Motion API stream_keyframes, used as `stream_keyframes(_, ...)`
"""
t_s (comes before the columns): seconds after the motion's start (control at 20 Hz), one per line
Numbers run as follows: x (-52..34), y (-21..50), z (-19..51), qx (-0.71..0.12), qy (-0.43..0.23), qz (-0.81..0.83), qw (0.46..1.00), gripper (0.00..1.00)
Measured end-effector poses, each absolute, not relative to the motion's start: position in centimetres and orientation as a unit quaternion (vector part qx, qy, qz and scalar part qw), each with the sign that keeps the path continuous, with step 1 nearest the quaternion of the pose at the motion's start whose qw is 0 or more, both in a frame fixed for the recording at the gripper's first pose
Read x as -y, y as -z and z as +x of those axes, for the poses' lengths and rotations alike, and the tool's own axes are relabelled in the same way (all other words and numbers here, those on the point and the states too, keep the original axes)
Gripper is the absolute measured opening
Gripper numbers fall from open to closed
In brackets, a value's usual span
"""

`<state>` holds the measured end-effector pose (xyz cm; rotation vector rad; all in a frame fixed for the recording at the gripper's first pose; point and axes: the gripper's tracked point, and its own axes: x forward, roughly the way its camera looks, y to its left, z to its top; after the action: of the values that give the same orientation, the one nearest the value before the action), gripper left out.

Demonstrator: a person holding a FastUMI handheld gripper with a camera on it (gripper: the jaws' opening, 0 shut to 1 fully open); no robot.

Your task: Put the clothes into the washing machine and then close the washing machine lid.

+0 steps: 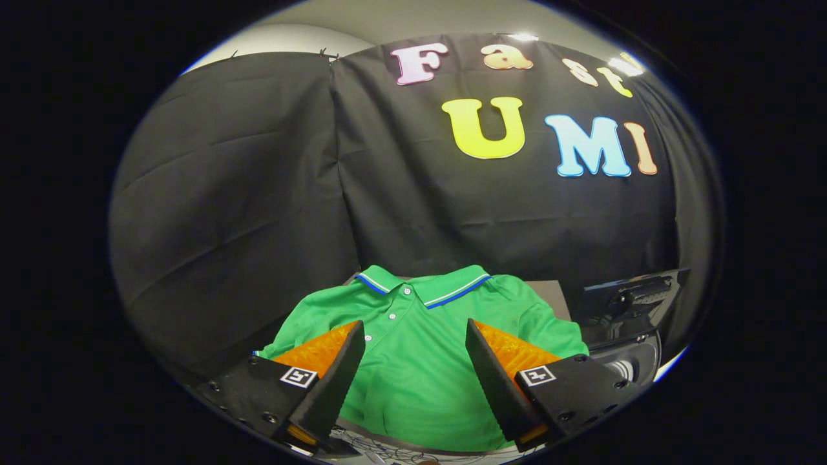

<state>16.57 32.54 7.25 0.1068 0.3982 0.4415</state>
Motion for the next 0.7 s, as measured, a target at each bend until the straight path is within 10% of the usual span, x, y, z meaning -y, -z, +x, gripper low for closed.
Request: stream_keyframes(0.7,-37.5,-0.9,17.5,-0.297,-0.221,0.025,0.929,0.98)
